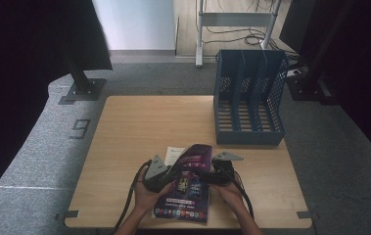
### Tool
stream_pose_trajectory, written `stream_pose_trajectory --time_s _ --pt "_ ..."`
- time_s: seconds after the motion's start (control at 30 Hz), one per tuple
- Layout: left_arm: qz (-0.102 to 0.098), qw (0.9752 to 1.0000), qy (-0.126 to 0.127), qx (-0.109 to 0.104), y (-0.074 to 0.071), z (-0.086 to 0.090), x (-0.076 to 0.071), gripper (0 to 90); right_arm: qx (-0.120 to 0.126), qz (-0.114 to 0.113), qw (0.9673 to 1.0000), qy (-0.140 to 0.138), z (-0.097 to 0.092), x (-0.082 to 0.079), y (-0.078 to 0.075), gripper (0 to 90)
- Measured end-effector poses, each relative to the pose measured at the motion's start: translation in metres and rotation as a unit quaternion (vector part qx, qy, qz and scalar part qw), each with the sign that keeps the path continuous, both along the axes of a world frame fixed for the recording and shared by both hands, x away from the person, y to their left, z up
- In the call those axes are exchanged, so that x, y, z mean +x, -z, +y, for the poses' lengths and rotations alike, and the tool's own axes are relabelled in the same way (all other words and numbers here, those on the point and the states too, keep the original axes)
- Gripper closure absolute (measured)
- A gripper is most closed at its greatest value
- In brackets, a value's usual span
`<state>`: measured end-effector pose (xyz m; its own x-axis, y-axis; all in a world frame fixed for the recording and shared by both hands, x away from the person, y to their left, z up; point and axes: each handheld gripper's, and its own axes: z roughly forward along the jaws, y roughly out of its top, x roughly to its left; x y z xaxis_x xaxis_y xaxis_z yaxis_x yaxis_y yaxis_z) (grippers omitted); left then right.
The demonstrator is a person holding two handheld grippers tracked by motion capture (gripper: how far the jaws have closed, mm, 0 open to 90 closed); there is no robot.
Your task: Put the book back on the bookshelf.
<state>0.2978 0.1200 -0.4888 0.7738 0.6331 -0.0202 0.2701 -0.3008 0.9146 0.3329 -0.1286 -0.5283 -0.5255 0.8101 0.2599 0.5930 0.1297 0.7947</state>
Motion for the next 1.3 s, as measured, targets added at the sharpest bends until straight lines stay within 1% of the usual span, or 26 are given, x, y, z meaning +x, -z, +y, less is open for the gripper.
stream_pose_trajectory --time_s 0.3,0.4,0.53,0.67,0.93,1.07,1.2,1.3 --pt "0.004 1.0 0.001 0.0 0.003 0.001 0.002 87.5 0.005 0.011 0.9999 -0.005 0.001 0.001 0.002 15.3" --pt "0.009 1.0 0.001 -0.002 0.005 0.002 0.004 87.4 0.002 0.016 0.9999 -0.002 0.0 0.001 0.003 17.0" --pt "0.018 0.9998 0.0 -0.009 0.008 0.004 0.007 87.4 0.004 0.017 0.9998 0.002 0.0 0.001 0.003 18.5" --pt "0.021 0.9998 -0.004 -0.004 0.01 0.005 0.009 87.4 -0.002 0.015 0.9999 0.007 0.001 0.0 0.002 19.8" --pt "0.036 0.9993 -0.013 0.002 0.018 0.006 0.013 87.2 0.006 0.008 0.9999 0.009 0.001 -0.003 -0.001 21.4" --pt "0.042 0.999 -0.016 0.004 0.022 0.007 0.016 87.1 -0.001 0.002 1.0 0.009 0.003 -0.004 -0.003 21.7" --pt "0.052 0.9985 -0.019 0.005 0.026 0.008 0.019 87.0 -0.002 0.001 1.0 0.008 0.004 -0.004 -0.003 21.8" --pt "0.054 0.9983 -0.021 0.009 0.028 0.008 0.02 86.9 -0.004 0.001 1.0 0.008 0.005 -0.004 -0.003 21.8"
